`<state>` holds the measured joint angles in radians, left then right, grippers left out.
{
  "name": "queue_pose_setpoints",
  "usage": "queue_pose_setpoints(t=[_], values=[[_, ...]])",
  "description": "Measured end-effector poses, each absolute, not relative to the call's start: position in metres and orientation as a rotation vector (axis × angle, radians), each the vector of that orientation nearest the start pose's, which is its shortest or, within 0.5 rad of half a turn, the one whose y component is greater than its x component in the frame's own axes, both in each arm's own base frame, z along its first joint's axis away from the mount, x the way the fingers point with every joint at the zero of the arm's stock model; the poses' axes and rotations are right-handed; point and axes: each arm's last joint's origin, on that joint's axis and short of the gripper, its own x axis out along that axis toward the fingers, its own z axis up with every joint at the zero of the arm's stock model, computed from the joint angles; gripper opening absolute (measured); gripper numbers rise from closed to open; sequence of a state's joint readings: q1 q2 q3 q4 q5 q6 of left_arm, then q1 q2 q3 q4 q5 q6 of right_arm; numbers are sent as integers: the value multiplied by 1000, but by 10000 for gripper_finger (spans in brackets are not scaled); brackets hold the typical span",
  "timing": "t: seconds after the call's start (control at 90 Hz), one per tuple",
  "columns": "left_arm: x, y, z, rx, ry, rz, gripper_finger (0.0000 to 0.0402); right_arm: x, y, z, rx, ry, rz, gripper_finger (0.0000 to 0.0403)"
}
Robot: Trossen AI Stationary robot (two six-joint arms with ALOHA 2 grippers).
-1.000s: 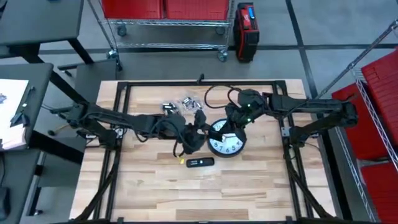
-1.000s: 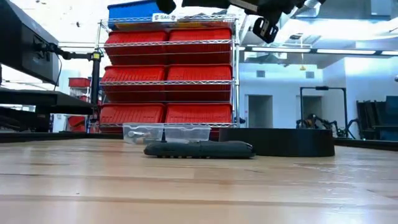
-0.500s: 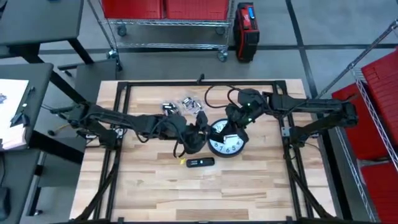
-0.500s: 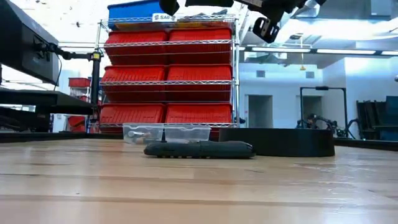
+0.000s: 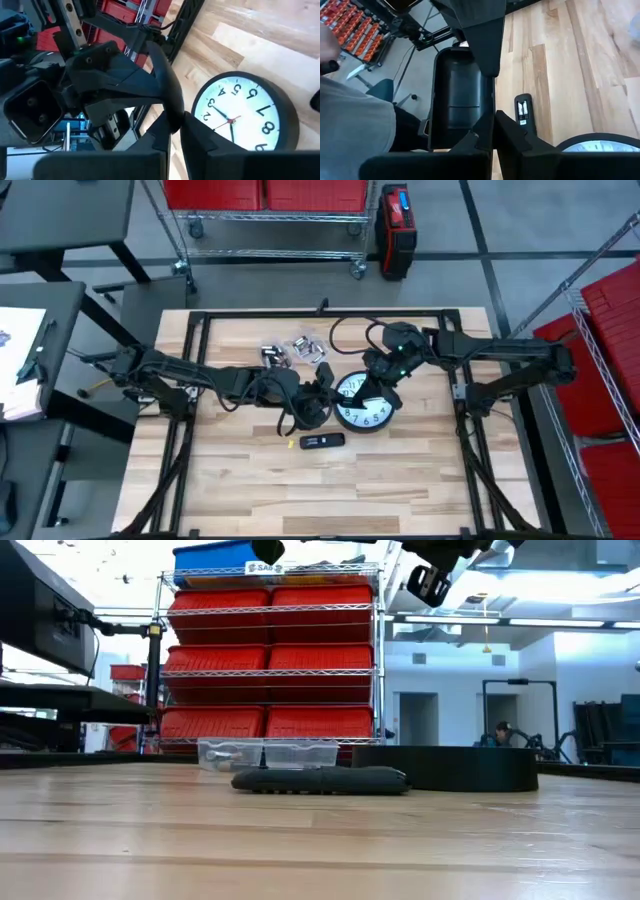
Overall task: Insert battery
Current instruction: Close the remote battery cover
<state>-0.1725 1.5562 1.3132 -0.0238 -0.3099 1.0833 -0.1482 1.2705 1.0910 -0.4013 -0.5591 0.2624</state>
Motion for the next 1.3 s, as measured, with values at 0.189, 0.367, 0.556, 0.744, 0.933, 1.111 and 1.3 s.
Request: queue_pose_setpoints(t=[0.189,0.367,0.556,0.744,0.933,1.111,1.3], values=[[353,-53,341,1058,344,1,3,269,-33,321,531,601,267,11],[340,-50,355,933,326,33,0,256,-46,332,537,545,217,71],[309,-45,376,622,330,78,0,233,-62,350,474,449,125,140],[261,-34,389,142,378,139,0,215,-61,359,429,426,58,172],[226,-33,355,-201,314,131,0,219,-45,351,408,470,52,169],[210,-37,303,-535,84,82,0,229,-25,318,466,444,67,157],[209,-51,244,-798,93,31,0,236,3,268,587,385,49,148]])
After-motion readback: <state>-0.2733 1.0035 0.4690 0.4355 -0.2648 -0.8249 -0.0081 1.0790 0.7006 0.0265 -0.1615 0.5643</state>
